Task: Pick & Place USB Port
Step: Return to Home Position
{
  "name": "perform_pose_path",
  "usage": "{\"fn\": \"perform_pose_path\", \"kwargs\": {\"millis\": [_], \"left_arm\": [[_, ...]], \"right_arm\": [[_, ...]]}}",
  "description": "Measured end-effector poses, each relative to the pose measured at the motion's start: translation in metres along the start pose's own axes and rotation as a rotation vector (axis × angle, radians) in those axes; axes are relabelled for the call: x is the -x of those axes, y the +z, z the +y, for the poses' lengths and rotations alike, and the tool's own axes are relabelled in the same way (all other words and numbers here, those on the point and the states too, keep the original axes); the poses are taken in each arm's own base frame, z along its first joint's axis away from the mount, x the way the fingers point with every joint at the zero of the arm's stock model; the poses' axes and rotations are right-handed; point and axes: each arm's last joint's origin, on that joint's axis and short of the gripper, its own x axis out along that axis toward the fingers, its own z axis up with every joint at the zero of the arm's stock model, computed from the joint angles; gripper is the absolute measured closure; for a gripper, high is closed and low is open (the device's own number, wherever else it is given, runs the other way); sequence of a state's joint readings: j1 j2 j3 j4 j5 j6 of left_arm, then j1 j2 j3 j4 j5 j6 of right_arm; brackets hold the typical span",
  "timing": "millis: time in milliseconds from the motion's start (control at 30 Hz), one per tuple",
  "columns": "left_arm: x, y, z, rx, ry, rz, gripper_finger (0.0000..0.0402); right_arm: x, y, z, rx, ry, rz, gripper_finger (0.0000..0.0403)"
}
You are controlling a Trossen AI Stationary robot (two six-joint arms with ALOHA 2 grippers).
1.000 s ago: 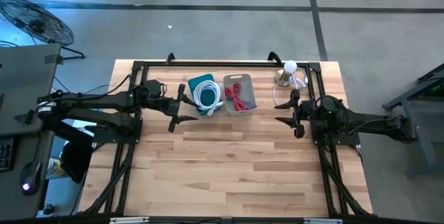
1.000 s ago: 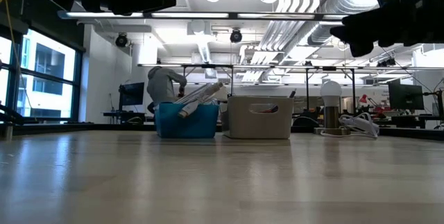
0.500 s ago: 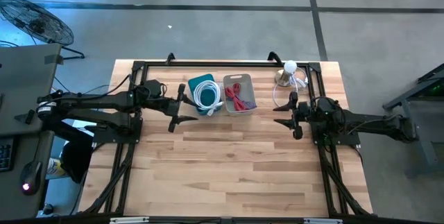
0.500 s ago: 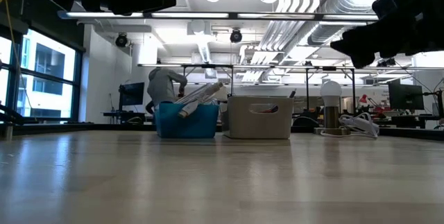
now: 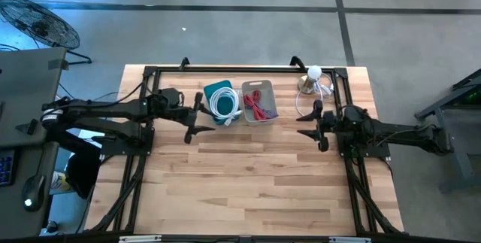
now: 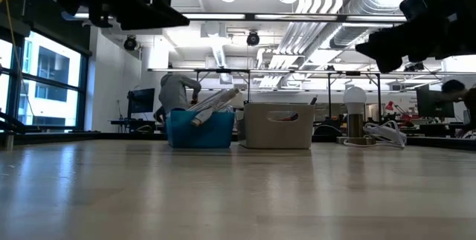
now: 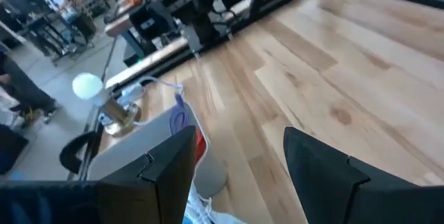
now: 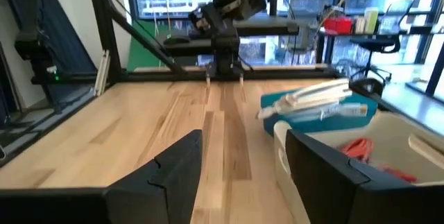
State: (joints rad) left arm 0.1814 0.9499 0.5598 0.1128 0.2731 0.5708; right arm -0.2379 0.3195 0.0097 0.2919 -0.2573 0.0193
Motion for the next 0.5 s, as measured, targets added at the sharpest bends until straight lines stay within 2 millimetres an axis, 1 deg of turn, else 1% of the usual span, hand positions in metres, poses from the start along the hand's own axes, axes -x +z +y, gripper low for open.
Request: {"fn": "perform_pose_path", "kwargs": {"millis": [100, 233, 433, 500], "left_arm": [[-0.004, -0.004, -0.001, -0.007, -0.022, 0.016, 0.0188], [-0.010, -0.007, -0.004, -0.041, -0.093, -0.003, 0.0188], [-0.010, -0.001, -0.010, -0.122, -0.256, -0.140, 0.0188], [-0.009, 0.001, -0.013, -0.142, -0.270, -0.150, 0.0188]], "right_arm": [[0.000, -0.002, 0.000, -0.007, 0.000, 0.019, 0.0201], [0.000, -0.002, 0.000, -0.008, 0.000, 0.022, 0.0201], [0.000, -0.002, 0.000, -0.011, 0.000, 0.022, 0.0201], [0.000, -0.002, 0.000, -0.012, 0.000, 0.022, 0.0201]]}}
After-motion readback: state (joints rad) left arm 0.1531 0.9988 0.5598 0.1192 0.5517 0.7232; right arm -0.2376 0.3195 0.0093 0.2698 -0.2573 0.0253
